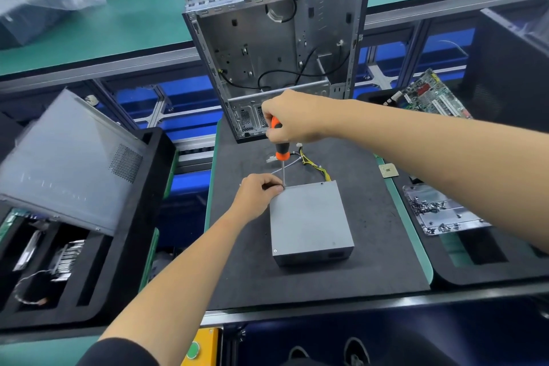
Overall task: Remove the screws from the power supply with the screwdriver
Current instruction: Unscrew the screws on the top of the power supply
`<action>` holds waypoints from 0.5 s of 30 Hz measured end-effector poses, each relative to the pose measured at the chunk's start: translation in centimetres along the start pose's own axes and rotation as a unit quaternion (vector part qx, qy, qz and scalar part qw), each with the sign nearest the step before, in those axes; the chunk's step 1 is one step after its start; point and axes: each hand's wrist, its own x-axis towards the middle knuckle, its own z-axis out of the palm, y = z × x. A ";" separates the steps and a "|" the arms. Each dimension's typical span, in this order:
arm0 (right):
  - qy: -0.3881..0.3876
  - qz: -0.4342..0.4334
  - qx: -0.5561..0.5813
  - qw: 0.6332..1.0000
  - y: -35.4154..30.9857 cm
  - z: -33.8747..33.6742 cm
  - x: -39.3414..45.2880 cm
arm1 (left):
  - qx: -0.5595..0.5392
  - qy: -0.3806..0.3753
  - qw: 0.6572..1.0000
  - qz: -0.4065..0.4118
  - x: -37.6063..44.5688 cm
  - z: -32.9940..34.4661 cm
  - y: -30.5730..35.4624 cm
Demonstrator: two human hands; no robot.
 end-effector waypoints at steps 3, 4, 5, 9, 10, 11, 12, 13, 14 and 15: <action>-0.040 -0.018 -0.019 0.999 -0.2 -0.4 0.2 | -0.009 -0.001 1.000 -0.002 0.1 0.1 0.0; -0.060 -0.033 -0.020 0.997 -0.2 -0.6 0.2 | -0.012 -0.001 1.000 -0.002 0.1 0.1 -0.1; -0.084 -0.048 -0.017 0.995 -0.4 -0.9 0.4 | -0.013 -0.001 1.000 -0.001 0.1 0.2 -0.1; -0.179 -0.044 0.008 0.983 -1.2 -1.7 1.2 | -0.017 -0.002 1.000 0.007 0.2 0.2 -0.1; -0.187 -0.031 0.021 0.982 -1.3 -1.7 1.4 | -0.018 -0.003 1.000 0.006 0.2 0.2 -0.1; -0.182 -0.015 0.038 0.983 -1.3 -1.6 1.5 | -0.017 -0.003 1.000 0.002 0.2 0.2 -0.1; -0.167 0.000 0.047 0.985 -1.2 -1.5 1.6 | -0.013 -0.001 1.000 -0.001 0.3 0.3 -0.1; -0.151 0.019 0.041 0.987 -1.0 -1.4 1.7 | -0.004 0.000 1.000 -0.003 0.4 0.3 -0.1; -0.142 0.039 0.012 0.989 -1.0 -1.4 1.9 | 0.007 0.000 1.000 -0.003 0.5 0.4 0.0; -0.143 0.056 -0.031 0.988 -0.9 -1.4 2.0 | 0.021 -0.002 1.000 0.000 0.6 0.4 0.1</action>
